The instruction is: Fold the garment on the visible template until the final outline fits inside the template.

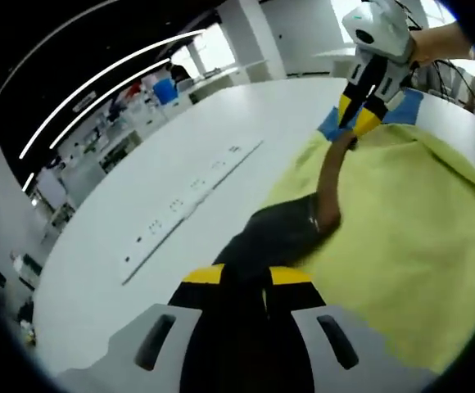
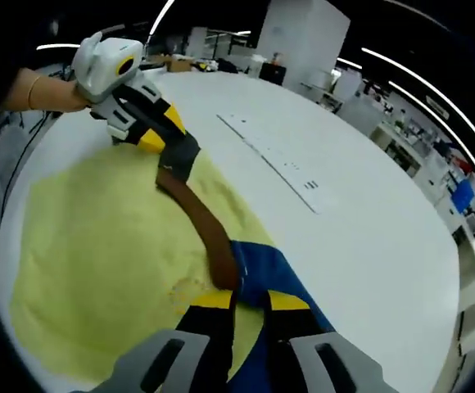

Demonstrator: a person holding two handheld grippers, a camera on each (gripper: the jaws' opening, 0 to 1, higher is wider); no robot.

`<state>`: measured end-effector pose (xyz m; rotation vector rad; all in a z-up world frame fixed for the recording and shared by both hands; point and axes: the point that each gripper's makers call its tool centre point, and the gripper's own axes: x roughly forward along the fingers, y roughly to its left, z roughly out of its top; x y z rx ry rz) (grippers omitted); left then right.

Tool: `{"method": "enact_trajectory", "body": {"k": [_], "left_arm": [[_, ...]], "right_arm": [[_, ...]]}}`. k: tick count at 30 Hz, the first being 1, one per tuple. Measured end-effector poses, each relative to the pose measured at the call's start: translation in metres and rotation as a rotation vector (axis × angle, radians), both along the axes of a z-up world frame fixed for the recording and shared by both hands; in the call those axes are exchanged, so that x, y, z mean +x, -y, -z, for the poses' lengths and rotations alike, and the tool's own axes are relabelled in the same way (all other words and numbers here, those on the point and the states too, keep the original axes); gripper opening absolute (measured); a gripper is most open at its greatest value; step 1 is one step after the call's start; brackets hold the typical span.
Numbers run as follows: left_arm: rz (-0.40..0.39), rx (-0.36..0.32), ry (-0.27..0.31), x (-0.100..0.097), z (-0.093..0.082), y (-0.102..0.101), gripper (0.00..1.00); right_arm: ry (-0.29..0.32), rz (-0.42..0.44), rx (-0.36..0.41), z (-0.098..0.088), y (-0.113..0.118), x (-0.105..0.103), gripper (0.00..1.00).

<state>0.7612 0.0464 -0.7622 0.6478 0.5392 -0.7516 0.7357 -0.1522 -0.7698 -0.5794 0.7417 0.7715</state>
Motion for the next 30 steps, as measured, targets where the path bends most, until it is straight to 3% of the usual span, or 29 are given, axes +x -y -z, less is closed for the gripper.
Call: {"method": "enact_trajectory", "body": {"k": [4,8,14,16,18,24,26,30], "left_arm": [[-0.007,-0.017,0.007,0.001,-0.004,0.001,0.00],[-0.026,-0.045,0.023,0.007,-0.012,-0.001,0.00],[-0.117,-0.155,0.032,0.024,-0.024,-0.001,0.00],[-0.188,-0.238,0.007,0.030,-0.025,0.001,0.00],[-0.225,-0.207,0.035,0.039,-0.023,-0.005,0.00],[-0.315,-0.276,0.014,0.053,-0.016,0.002,0.00],[-0.346,-0.294,0.007,0.055,-0.015,0.000,0.03],[-0.381,-0.286,0.022,0.059,-0.016,-0.008,0.21]], "right_arm": [[0.004,0.013,0.017,-0.005,0.002,0.001,0.00],[0.015,0.061,0.084,-0.017,0.001,0.009,0.00],[0.066,0.222,0.224,-0.038,0.001,0.030,0.00],[0.101,0.254,0.215,-0.042,0.004,0.039,0.00],[0.104,0.260,0.221,-0.042,0.001,0.043,0.00],[0.147,0.374,0.223,-0.039,0.007,0.065,0.00],[0.171,0.395,0.217,-0.036,0.011,0.071,0.00],[0.144,0.442,0.228,-0.031,0.015,0.071,0.03]]}}
